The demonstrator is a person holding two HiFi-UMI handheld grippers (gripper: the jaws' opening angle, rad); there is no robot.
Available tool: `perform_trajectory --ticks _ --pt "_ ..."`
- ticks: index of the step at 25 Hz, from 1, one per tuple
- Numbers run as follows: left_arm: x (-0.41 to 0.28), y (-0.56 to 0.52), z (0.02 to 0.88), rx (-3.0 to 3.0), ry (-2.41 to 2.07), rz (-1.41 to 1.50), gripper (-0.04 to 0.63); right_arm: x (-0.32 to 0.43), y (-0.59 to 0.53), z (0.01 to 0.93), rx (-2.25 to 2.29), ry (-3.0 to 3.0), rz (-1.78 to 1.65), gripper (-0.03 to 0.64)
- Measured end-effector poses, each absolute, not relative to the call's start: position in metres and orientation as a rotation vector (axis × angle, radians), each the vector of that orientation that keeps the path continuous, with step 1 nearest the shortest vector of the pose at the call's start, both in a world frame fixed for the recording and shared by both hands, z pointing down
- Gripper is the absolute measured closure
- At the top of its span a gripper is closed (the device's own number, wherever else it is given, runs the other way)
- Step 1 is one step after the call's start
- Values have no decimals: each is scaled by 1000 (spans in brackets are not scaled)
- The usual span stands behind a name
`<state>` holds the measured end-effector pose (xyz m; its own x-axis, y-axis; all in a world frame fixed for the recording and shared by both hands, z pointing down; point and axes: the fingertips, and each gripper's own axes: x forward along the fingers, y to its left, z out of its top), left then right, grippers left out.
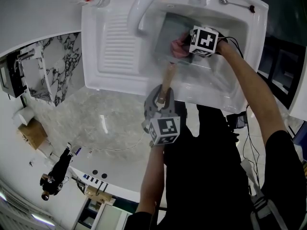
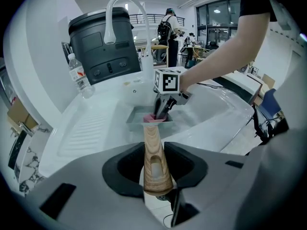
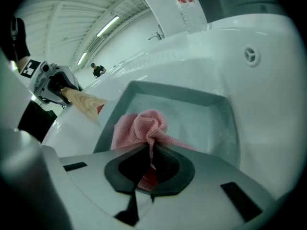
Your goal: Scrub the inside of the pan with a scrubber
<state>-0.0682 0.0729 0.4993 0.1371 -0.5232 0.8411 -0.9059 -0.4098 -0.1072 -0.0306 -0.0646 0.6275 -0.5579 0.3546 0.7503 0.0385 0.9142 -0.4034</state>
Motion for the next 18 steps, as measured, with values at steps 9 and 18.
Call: perform_trajectory --ticks 9,18 --pt "-69 74 500 1972 -1376 1201 446 -29 -18 607 -642 -1951 504 581" --pt "-67 73 500 1976 -1367 1206 446 -8 -41 630 -614 -1735 157 581"
